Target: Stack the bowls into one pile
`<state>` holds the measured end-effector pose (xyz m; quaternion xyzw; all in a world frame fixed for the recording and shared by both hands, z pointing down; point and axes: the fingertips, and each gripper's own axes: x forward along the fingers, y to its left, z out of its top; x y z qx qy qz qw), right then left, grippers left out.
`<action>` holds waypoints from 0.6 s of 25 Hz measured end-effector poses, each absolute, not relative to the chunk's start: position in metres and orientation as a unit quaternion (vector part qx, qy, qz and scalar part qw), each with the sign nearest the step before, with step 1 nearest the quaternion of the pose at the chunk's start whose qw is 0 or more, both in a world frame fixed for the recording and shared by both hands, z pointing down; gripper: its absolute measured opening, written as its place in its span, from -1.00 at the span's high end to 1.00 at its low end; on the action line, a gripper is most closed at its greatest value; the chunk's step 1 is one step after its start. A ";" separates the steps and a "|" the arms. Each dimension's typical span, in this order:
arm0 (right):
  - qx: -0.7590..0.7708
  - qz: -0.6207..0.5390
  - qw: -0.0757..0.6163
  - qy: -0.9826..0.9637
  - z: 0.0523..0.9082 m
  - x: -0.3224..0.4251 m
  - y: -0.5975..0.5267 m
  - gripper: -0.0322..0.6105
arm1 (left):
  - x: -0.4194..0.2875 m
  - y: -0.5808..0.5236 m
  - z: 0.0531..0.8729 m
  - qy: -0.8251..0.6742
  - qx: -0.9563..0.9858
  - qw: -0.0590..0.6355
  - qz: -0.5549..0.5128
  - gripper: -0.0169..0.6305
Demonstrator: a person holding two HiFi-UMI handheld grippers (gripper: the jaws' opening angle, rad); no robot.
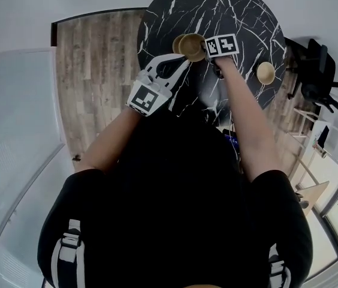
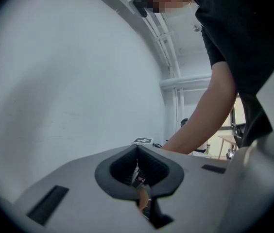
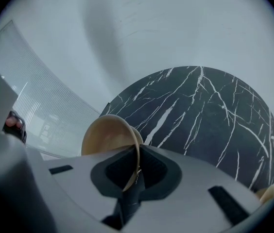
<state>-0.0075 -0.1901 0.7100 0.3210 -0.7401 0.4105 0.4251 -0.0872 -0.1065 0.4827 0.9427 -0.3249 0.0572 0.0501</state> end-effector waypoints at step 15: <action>0.297 0.410 0.449 -0.736 0.732 -0.037 -0.194 0.75 | -0.106 -0.111 0.501 -0.328 0.939 0.055 0.083 0.93</action>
